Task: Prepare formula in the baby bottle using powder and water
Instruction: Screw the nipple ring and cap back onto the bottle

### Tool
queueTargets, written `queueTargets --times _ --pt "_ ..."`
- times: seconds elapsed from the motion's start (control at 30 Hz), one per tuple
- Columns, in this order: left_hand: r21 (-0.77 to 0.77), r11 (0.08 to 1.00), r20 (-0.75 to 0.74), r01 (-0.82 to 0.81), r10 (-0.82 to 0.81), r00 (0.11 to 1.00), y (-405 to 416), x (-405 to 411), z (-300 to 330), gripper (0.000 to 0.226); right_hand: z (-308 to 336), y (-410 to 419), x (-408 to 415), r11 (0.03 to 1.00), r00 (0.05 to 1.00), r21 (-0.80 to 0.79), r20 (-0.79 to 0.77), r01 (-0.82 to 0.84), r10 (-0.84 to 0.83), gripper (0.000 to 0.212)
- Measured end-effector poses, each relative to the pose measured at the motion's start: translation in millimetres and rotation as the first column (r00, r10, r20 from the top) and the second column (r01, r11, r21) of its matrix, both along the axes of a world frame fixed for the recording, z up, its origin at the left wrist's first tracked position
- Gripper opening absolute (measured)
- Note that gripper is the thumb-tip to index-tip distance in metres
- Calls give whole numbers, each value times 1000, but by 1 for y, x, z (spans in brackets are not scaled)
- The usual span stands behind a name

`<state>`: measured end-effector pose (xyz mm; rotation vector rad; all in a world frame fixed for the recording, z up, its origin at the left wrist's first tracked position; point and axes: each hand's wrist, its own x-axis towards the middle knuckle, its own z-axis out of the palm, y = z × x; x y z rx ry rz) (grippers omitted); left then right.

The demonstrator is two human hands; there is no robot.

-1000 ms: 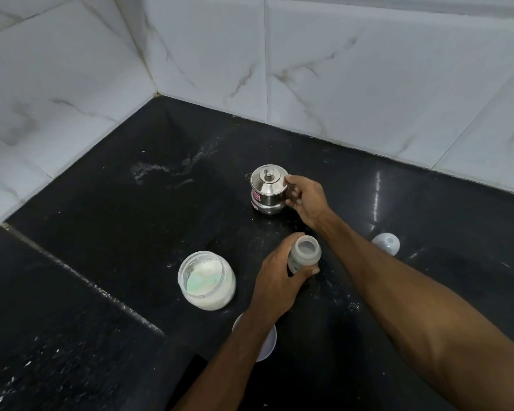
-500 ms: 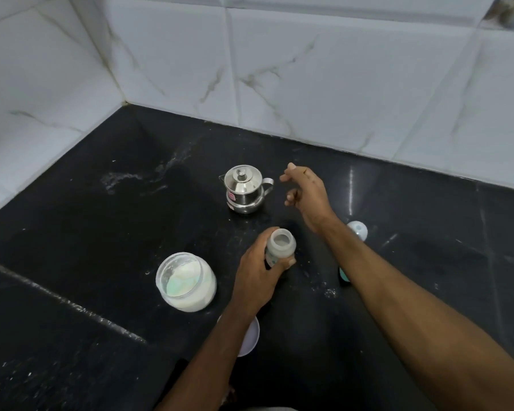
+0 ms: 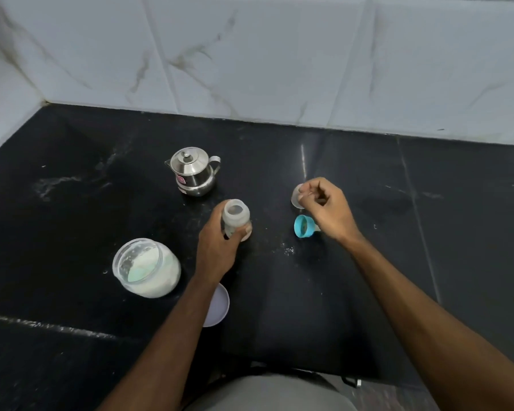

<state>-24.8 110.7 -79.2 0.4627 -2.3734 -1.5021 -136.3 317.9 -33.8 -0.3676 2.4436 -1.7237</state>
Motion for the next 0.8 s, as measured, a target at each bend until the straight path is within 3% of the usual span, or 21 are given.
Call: queueTargets --times 0.33,0.43,0.6,0.7,0.8 --pt "-16 1000 34 -3 4 999 0 0 1 59 -37 33 19 885 960 375 59 -276 274 60" --pt "-12 1000 33 -9 10 999 2 0 2 59 -35 33 19 891 965 373 46 -258 260 58" --pt "-14 1000 41 -13 13 999 3 0 3 60 -7 19 17 951 977 231 3 -208 213 53" --pt "-14 1000 38 -14 15 999 3 0 4 59 21 0 16 937 961 223 -12 -268 277 60" --pt "-2 1000 30 -8 8 1000 5 1 6 57 47 -23 13 874 911 318 -66 -368 407 56"
